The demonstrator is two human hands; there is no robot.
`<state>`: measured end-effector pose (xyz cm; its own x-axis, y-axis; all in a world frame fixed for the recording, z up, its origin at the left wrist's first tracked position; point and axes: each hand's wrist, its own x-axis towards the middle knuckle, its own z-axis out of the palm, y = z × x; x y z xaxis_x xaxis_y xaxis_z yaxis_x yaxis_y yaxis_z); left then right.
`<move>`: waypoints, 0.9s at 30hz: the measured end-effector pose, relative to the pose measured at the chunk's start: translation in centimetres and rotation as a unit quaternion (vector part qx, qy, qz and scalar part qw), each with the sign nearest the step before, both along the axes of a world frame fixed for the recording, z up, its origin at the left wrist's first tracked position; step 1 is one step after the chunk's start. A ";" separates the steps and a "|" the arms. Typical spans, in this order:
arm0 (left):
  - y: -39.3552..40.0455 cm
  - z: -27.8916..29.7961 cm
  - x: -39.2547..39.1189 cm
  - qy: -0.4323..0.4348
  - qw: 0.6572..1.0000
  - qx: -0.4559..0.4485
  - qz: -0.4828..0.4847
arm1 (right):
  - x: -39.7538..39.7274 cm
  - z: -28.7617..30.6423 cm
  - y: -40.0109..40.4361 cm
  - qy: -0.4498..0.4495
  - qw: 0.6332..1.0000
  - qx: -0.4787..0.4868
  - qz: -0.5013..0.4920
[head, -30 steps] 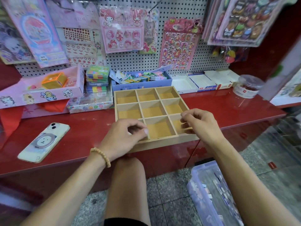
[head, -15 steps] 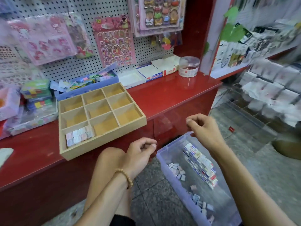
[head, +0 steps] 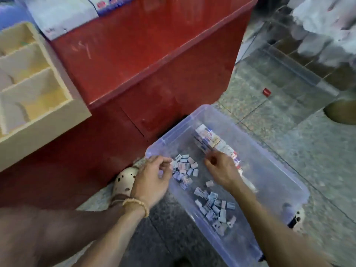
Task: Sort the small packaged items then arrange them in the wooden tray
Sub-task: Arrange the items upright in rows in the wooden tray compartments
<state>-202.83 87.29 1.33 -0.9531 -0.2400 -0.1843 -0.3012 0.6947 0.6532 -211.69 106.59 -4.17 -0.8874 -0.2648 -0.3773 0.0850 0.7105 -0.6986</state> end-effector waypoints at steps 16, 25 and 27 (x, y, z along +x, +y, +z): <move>0.3 -9.2 -3.7 0.033 0.963 -0.249 -0.097 | -0.5 -23.5 -3.0 0.109 0.933 0.105 0.326; 0.5 -9.5 -3.7 0.049 0.964 -0.245 -0.091 | -0.8 -24.1 -4.8 0.242 0.932 0.105 0.248; 0.4 -9.6 -3.6 0.047 0.964 -0.246 -0.091 | -0.6 -24.0 -4.9 0.256 0.931 0.106 0.236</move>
